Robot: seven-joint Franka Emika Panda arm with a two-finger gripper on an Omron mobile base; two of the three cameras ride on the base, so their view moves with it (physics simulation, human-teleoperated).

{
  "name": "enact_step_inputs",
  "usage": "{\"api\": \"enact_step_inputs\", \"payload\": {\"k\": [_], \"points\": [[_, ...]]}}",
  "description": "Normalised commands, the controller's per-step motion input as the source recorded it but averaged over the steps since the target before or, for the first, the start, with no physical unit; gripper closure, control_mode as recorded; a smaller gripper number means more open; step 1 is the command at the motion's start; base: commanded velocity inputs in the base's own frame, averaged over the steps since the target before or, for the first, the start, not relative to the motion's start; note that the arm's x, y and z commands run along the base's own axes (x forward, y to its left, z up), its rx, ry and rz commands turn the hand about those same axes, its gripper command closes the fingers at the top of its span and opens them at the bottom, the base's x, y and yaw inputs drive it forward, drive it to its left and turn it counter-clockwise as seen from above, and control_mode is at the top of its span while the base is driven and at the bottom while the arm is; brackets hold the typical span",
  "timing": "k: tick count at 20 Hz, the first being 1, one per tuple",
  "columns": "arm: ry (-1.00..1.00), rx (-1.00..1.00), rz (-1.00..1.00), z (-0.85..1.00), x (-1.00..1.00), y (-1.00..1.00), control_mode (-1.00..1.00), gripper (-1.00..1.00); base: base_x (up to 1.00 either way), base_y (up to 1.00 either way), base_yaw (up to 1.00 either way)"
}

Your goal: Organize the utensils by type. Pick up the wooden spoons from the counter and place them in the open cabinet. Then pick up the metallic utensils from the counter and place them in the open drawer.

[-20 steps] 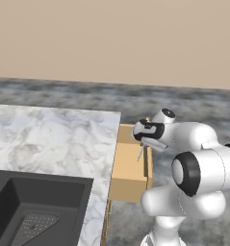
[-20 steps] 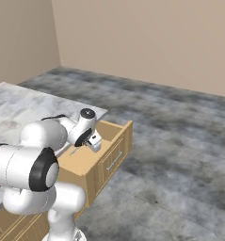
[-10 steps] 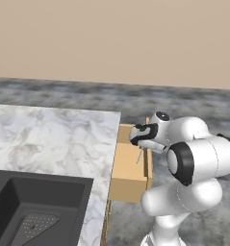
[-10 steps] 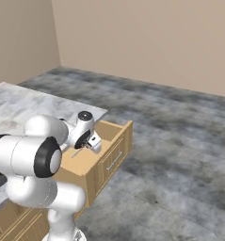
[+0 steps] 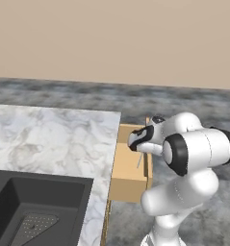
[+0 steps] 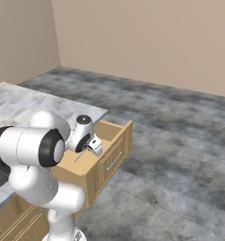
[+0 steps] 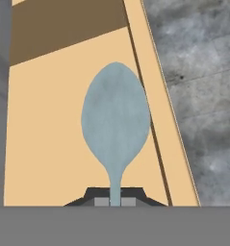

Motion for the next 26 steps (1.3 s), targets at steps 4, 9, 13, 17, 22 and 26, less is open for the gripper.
{"api": "enact_step_inputs", "payload": {"k": [4, 9, 13, 17, 22, 26], "points": [[0.00, -0.03, 0.01, -0.28, 0.18, -0.01, -1.00, 1.00, 0.00, 0.00, 0.00], [0.00, 0.00, 0.04, -0.27, 0.17, 0.00, -1.00, 1.00, 0.00, 0.00, 0.00], [0.00, -0.03, 0.05, -0.29, 0.15, 0.00, -1.00, 1.00, 0.00, 0.00, 0.00], [0.00, -0.08, 0.05, -0.30, 0.13, -0.04, -1.00, 1.00, 0.00, 0.00, 0.00], [0.00, -0.07, 0.04, -0.18, 0.15, -0.03, -1.00, 1.00, 0.00, 0.00, 0.00], [0.00, -0.04, 0.04, -0.18, 0.12, -0.05, -1.00, 1.00, 0.00, 0.00, 0.00]]}}
